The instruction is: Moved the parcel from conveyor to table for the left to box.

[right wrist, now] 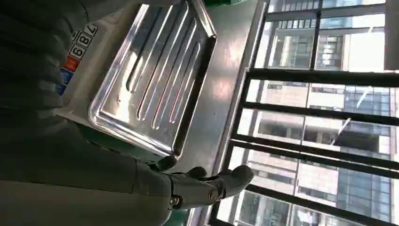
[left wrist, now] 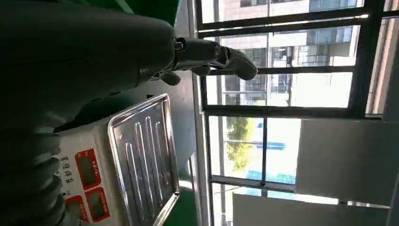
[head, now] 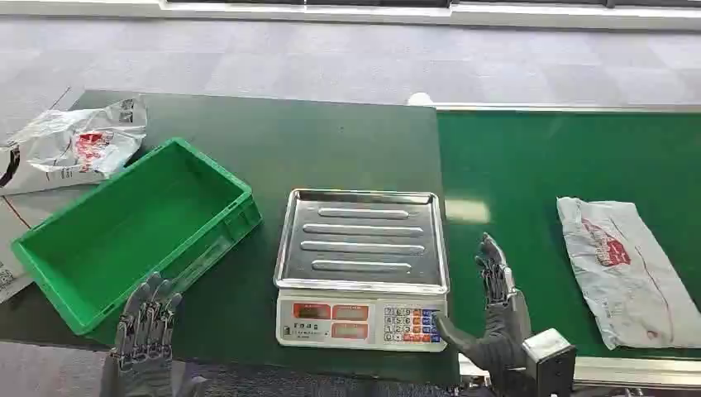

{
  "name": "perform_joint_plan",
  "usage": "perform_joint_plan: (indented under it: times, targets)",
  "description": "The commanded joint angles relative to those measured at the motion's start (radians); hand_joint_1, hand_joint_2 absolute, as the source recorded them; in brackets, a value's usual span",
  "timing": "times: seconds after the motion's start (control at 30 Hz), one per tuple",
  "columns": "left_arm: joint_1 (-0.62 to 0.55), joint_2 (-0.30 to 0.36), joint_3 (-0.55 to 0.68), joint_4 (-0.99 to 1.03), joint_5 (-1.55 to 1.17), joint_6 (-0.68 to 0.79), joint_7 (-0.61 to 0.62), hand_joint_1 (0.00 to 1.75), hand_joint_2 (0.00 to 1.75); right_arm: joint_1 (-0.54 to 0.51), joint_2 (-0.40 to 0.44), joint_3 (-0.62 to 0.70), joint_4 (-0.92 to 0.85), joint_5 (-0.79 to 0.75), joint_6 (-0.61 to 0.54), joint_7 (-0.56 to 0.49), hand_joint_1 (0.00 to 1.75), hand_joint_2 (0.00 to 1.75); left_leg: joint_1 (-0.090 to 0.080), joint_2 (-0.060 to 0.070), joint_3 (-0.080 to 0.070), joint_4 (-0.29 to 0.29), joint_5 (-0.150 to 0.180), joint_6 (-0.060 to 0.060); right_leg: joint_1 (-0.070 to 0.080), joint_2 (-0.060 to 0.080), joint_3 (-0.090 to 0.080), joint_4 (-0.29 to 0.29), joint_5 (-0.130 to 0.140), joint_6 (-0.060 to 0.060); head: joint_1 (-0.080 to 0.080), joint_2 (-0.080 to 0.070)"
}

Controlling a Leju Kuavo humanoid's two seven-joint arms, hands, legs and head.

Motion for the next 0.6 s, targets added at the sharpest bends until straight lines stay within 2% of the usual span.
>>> perform_joint_plan:
  times: [0.03,0.13,0.17,0.23,0.3,0.33,0.37,0.4,0.47,0.5,0.57,0.6]
  targets:
    - [-0.021,0.006,0.024,0.045,-0.008,0.016,0.038,0.00,1.75,-0.046,0.036,-0.058,0.074,0.119,-0.053,0.051,0.00,1.75,0.000,0.001,0.001,-0.001,0.001,0.000,0.000,0.001,0.001,-0.001,0.001,-0.001,0.000,0.000]
    - [-0.013,-0.005,-0.003,0.081,-0.029,0.028,0.060,0.00,1.75,-0.104,0.028,-0.136,0.208,0.445,-0.225,0.151,0.00,1.75,0.000,0.002,0.002,-0.003,0.002,0.000,0.000,0.001,0.001,-0.003,0.002,-0.001,0.000,0.000]
    - [-0.012,-0.003,-0.016,0.089,-0.043,0.039,0.057,0.00,1.75,-0.136,0.019,-0.157,0.260,0.473,-0.237,0.159,0.00,1.75,0.000,0.002,0.002,-0.003,0.001,0.001,0.000,0.002,0.002,-0.004,0.002,-0.001,0.000,0.000]
    - [-0.023,0.037,-0.052,0.117,-0.043,0.069,0.065,0.00,1.75,-0.258,0.023,-0.219,0.381,0.372,-0.091,0.173,0.00,1.75,0.000,0.003,0.004,-0.004,0.002,0.001,0.000,0.003,0.003,-0.005,0.003,0.000,0.000,0.000]
    - [-0.036,0.076,-0.085,0.130,-0.032,0.097,0.069,0.00,1.75,-0.400,0.021,-0.280,0.507,0.471,-0.058,0.244,0.00,1.75,0.000,0.006,0.003,-0.004,0.002,0.001,0.000,0.006,0.002,-0.005,0.004,0.000,0.000,0.000]
    - [-0.039,0.082,-0.089,0.132,-0.026,0.100,0.071,0.00,1.75,-0.459,-0.002,-0.296,0.565,0.551,-0.063,0.309,0.00,1.75,-0.001,0.008,0.003,-0.005,0.003,0.001,0.000,0.008,0.002,-0.005,0.006,0.000,0.000,0.000]
    - [-0.042,0.083,-0.088,0.130,-0.019,0.100,0.073,0.00,1.75,-0.527,-0.024,-0.332,0.633,0.575,-0.054,0.325,0.00,1.75,-0.001,0.009,0.001,-0.003,0.002,0.001,-0.001,0.009,0.001,-0.003,0.005,0.000,0.000,0.000]
    - [-0.045,0.084,-0.085,0.127,-0.014,0.098,0.076,0.00,1.75,-0.563,-0.047,-0.352,0.678,0.600,-0.049,0.347,0.00,1.75,-0.001,0.011,-0.004,-0.003,0.003,0.001,-0.001,0.011,0.000,-0.003,0.007,0.000,0.000,0.000]
    - [-0.047,0.084,-0.081,0.124,-0.012,0.097,0.078,0.00,1.75,-0.571,-0.060,-0.365,0.690,0.599,-0.034,0.335,0.00,1.75,-0.001,0.005,-0.006,-0.002,0.004,0.001,-0.001,0.005,-0.001,-0.003,0.007,0.000,0.000,0.000]
    - [-0.048,0.084,-0.079,0.121,-0.009,0.094,0.083,0.00,1.75,-0.571,-0.064,-0.371,0.701,0.625,-0.032,0.365,0.00,1.75,-0.002,0.003,0.002,-0.002,0.005,0.001,-0.001,0.003,-0.001,-0.003,0.007,0.001,0.000,0.000]
    - [-0.050,0.085,-0.066,0.117,0.006,0.080,0.096,0.00,1.75,-0.598,-0.093,-0.399,0.756,0.610,0.026,0.424,0.00,1.75,-0.001,0.000,0.000,-0.001,0.007,0.003,-0.001,0.000,-0.001,-0.003,0.008,0.002,0.000,0.000]
    - [-0.051,0.085,-0.056,0.117,0.012,0.070,0.104,0.00,1.75,-0.622,-0.128,-0.402,0.822,0.662,0.031,0.484,0.00,1.75,-0.001,-0.001,0.000,-0.002,0.007,0.003,-0.001,-0.001,0.000,-0.004,0.009,0.001,0.000,0.000]
